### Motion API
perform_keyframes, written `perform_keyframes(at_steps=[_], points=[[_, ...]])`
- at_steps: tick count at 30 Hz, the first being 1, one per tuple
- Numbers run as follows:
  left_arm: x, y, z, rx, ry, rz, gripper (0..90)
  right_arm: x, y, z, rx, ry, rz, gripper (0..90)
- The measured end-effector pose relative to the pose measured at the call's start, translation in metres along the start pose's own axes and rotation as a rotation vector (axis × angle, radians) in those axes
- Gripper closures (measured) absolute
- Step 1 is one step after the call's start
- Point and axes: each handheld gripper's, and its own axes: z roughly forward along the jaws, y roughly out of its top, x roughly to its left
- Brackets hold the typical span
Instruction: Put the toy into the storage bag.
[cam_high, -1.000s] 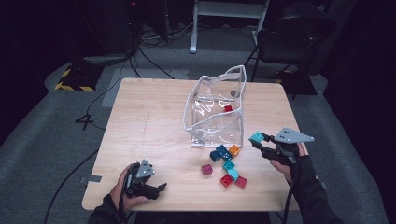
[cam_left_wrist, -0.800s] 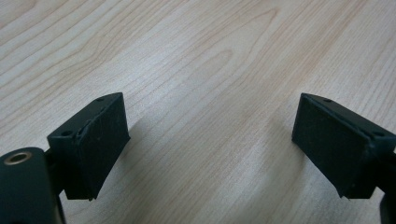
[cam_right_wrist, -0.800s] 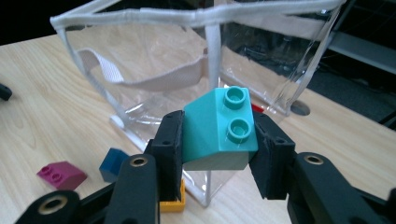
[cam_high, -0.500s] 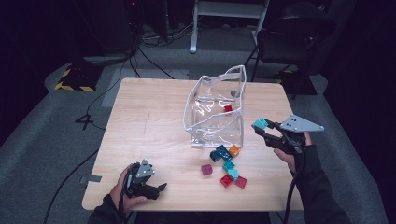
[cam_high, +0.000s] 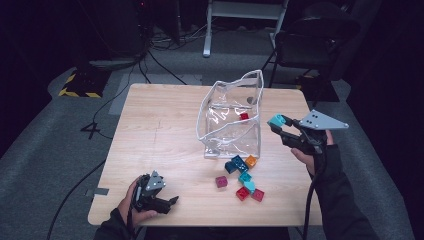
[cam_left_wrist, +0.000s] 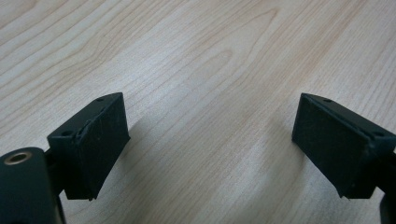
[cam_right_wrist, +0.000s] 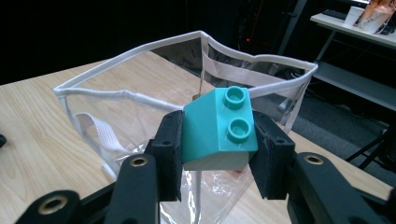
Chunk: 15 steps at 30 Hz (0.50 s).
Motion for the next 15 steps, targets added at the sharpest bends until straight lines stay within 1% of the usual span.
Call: perform_keyframes(at_steps=[2, 3, 9, 10, 11, 15], points=[[0.000, 0.000, 0.000, 0.000, 0.000, 0.000, 11.0, 0.000, 0.008, 0.004, 0.005, -0.005, -0.015, 59.2], [0.000, 0.000, 0.000, 0.000, 0.000, 0.000, 11.0, 0.000, 0.008, 0.004, 0.005, -0.005, -0.015, 59.2], [0.000, 0.000, 0.000, 0.000, 0.000, 0.000, 11.0, 0.004, 0.023, 0.013, -0.002, -0.003, -0.025, 59.2], [0.000, 0.000, 0.000, 0.000, 0.000, 0.000, 11.0, 0.004, 0.023, 0.013, -0.002, -0.003, -0.025, 59.2], [0.000, 0.000, 0.000, 0.000, 0.001, 0.000, 11.0, 0.006, 0.027, 0.016, -0.006, -0.002, -0.030, 59.2], [0.000, 0.000, 0.000, 0.000, 0.000, 0.000, 11.0, 0.010, 0.032, 0.022, -0.009, -0.003, -0.031, 59.2]])
